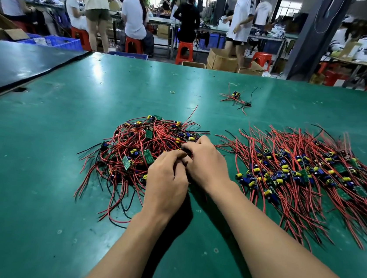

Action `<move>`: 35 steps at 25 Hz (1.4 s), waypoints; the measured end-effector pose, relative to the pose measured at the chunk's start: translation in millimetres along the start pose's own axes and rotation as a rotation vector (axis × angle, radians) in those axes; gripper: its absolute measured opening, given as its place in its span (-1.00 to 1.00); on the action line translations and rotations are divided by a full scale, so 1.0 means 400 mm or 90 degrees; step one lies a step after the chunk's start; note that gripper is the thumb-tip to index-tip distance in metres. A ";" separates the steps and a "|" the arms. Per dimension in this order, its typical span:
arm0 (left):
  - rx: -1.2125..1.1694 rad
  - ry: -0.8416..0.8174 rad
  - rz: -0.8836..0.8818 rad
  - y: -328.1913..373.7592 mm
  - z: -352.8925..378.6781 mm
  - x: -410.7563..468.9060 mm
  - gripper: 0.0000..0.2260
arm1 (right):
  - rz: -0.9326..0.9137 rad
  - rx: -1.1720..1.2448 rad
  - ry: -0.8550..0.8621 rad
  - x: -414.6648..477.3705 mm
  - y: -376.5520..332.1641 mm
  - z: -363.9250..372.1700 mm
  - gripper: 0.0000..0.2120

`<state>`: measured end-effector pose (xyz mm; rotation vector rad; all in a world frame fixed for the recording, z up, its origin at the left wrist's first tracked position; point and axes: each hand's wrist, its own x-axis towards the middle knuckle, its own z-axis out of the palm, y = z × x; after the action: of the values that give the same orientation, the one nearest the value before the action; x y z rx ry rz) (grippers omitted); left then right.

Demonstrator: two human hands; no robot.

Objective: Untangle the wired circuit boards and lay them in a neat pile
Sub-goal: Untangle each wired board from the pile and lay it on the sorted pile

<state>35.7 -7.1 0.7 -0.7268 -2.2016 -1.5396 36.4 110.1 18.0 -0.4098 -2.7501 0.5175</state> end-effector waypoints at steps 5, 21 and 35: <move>0.079 0.052 0.011 0.015 -0.002 -0.009 -0.84 | 0.027 0.175 0.109 -0.029 0.035 -0.027 -0.78; -0.588 -0.265 -0.537 0.075 0.011 -0.010 -0.96 | -0.021 0.568 0.042 -0.234 0.137 -0.112 -0.82; -0.420 -0.448 -0.404 0.072 0.016 -0.036 -0.87 | 0.057 0.748 -0.136 -0.226 0.152 -0.113 -0.80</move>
<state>64.5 3.9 12.4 -0.9024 -2.5549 -2.7529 147.9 148.2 11.5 -0.1606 -2.0740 2.0678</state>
